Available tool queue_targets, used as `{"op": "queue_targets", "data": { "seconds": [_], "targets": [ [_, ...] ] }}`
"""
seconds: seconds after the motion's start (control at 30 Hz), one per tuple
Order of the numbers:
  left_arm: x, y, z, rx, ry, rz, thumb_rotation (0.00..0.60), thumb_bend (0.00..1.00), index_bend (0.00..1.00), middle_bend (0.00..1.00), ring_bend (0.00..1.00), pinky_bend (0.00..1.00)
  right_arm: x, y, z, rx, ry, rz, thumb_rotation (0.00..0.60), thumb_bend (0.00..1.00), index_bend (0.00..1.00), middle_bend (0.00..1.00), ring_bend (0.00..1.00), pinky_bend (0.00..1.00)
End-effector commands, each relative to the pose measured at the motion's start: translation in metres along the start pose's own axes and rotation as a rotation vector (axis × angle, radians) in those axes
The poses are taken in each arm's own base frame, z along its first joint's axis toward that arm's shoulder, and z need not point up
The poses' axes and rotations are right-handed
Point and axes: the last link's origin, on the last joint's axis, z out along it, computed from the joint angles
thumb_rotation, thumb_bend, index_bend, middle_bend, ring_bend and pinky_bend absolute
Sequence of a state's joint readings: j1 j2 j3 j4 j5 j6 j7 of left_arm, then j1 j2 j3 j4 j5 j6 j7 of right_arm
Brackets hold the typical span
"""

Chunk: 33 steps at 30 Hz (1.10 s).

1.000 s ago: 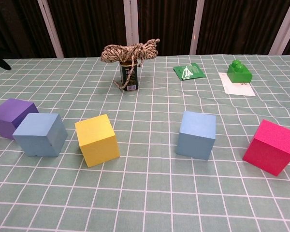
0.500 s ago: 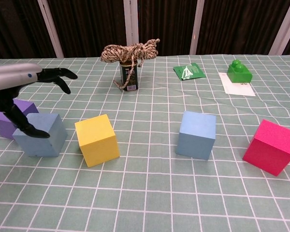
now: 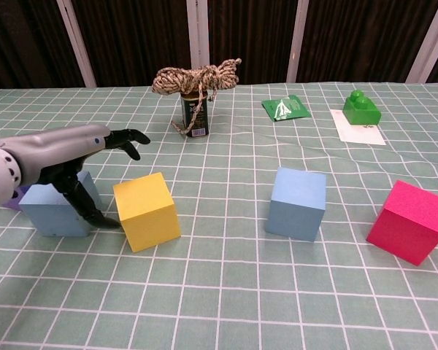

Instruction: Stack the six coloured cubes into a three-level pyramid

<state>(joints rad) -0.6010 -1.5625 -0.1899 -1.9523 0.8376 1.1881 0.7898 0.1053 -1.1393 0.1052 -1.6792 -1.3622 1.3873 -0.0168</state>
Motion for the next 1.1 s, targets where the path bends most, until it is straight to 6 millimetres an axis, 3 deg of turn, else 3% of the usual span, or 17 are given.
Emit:
{"op": "queue_targets", "data": {
  "seconds": [0.03, 0.4, 0.73, 1.1],
  "targets": [
    [-0.004, 0.003, 0.004, 0.004, 0.001, -0.002, 0.600, 0.11, 0.04, 0.13, 0.00, 0.00, 0.000, -0.001, 0.000, 0.002, -0.002, 0.000, 0.600, 0.16, 0.00, 0.00, 0.00, 0.00],
    [-0.010, 0.007, 0.017, 0.032, 0.028, -0.004, 0.600, 0.13, 0.04, 0.17, 0.00, 0.01, -0.001, -0.001, 0.000, 0.003, -0.008, 0.007, 0.600, 0.16, 0.00, 0.00, 0.00, 0.00],
    [-0.013, 0.007, 0.021, 0.043, 0.029, -0.008, 0.600, 0.24, 0.06, 0.38, 0.01, 0.03, -0.001, -0.002, 0.000, 0.003, -0.014, 0.012, 0.600, 0.16, 0.00, 0.00, 0.00, 0.00],
    [-0.011, 0.009, 0.027, 0.026, 0.055, 0.009, 0.600, 0.35, 0.07, 0.38, 0.01, 0.03, -0.001, -0.002, 0.000, 0.002, -0.017, 0.016, 0.600, 0.16, 0.00, 0.00, 0.00, 0.00]
  ]
}}
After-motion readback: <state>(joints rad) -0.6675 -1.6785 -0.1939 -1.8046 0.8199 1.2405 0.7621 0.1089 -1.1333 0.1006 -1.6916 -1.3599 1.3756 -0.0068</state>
